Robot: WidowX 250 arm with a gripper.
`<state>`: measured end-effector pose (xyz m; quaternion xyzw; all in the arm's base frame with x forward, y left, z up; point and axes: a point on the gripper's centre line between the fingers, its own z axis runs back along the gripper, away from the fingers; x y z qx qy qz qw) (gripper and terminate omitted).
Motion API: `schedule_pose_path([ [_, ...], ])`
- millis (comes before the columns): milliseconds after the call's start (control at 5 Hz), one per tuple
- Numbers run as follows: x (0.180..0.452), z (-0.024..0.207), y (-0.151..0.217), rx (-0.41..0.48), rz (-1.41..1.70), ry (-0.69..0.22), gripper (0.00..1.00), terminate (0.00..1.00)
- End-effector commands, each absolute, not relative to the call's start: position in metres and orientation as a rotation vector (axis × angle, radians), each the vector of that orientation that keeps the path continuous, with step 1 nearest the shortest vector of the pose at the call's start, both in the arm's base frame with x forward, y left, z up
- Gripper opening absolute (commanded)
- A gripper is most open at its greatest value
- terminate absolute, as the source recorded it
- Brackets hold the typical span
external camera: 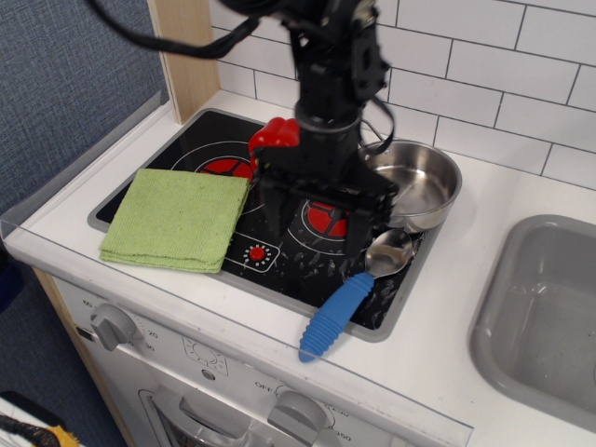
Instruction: Move the pepper to the towel
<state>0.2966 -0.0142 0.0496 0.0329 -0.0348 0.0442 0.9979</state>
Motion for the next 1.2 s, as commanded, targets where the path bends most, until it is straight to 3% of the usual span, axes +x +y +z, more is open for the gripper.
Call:
schedule_pose_path([
  [0, 0.338, 0.079, 0.037, 0.087, 0.239, -0.154, 1.00, 0.00],
  [400, 0.357, 0.090, 0.065, 0.079, 0.323, -0.180, 1.00, 0.00],
  [1000, 0.377, 0.046, 0.090, 0.126, 0.322, -0.074, 1.00, 0.00],
])
